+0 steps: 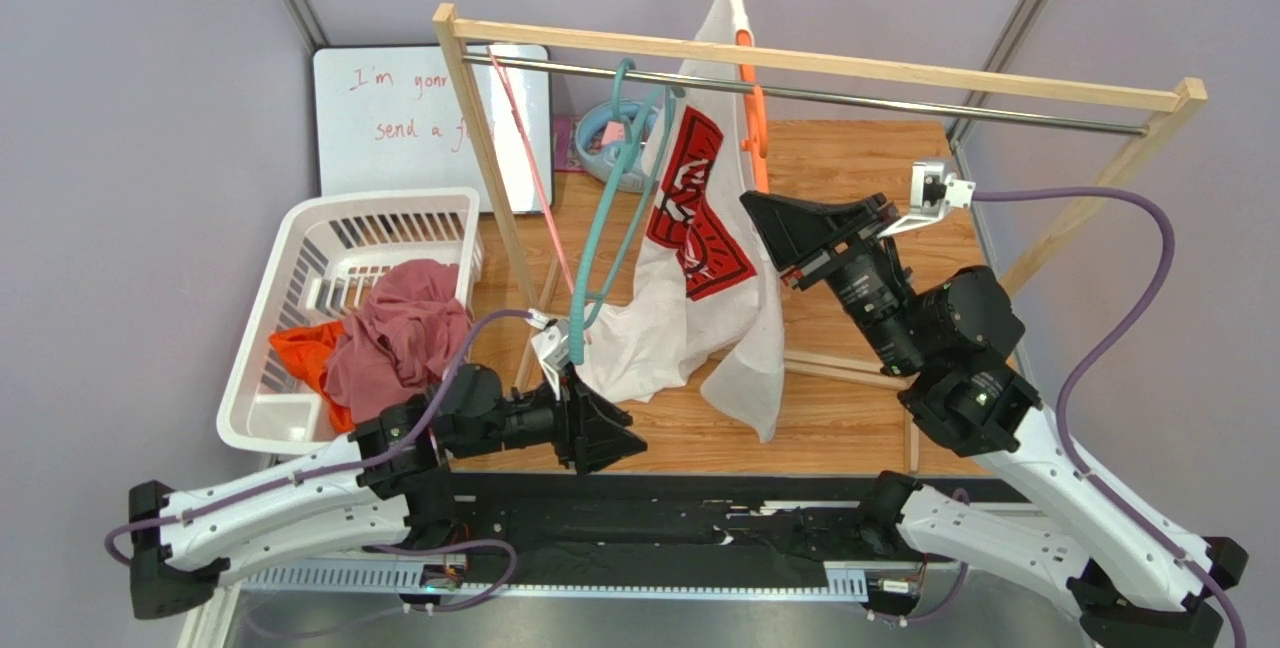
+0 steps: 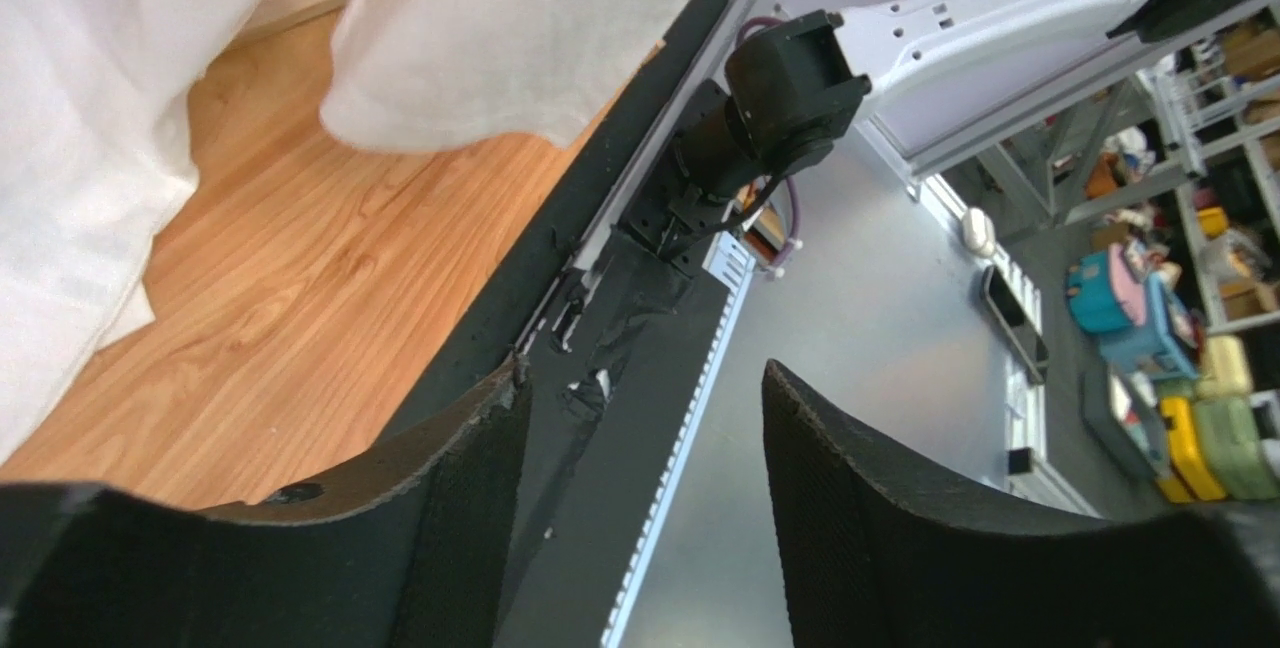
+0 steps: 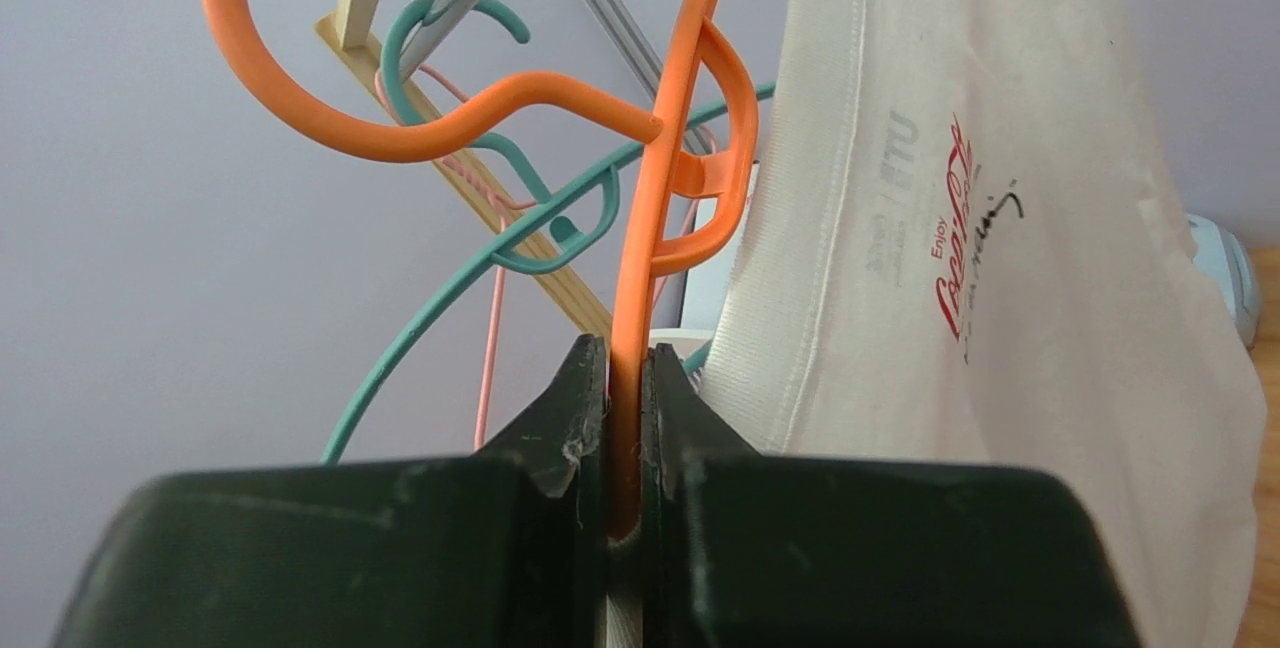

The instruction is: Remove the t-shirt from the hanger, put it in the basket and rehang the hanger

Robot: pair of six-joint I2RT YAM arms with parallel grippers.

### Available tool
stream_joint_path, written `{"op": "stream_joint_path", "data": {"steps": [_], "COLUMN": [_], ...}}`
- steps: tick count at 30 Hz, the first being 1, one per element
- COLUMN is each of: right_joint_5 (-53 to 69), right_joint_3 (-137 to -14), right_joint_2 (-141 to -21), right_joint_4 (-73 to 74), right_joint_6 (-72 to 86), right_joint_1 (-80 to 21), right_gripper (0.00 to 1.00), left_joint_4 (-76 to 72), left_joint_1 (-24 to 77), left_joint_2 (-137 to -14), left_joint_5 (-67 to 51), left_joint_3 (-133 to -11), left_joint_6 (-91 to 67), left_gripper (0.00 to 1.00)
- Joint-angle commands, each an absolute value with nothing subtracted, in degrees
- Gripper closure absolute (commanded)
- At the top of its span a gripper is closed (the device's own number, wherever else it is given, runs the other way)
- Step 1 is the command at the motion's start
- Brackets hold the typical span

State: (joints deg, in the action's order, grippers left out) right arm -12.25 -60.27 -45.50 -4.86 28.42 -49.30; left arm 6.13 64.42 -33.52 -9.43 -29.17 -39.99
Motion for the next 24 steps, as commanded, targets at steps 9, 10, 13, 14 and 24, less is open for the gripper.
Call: {"op": "stream_joint_path", "data": {"steps": [9, 10, 13, 14, 24], "right_joint_5": [-32.9, -33.8, -35.3, -35.3, -32.0], "right_joint_3": [-54.8, -54.4, -54.1, -54.1, -55.5], "right_joint_2": [-30.5, -30.2, -29.8, -29.9, -31.2], "right_joint_4": [15.2, 15.8, 17.1, 17.5, 19.4], "right_joint_6": [51.5, 53.7, 56.5, 58.1, 63.5], "right_joint_1": [-49.0, -49.0, -49.0, -49.0, -49.0], "right_gripper": [1.00, 1.00, 1.00, 1.00, 1.00], "left_joint_4": [-16.8, -18.4, -19.1, -19.4, -27.2], "left_joint_1": [88.6, 88.8, 90.1, 90.3, 90.4], "left_joint_2": [-46.6, -51.4, -60.9, -62.8, -75.7], "left_joint_5": [21.2, 22.9, 24.4, 24.9, 18.6], "left_joint_3": [-34.4, -35.4, -41.6, -43.1, -50.8], "left_joint_6": [-21.5, -20.1, -14.5, -13.2, -6.5], "left_gripper": [0.06, 0.04, 0.01, 0.01, 0.01]}}
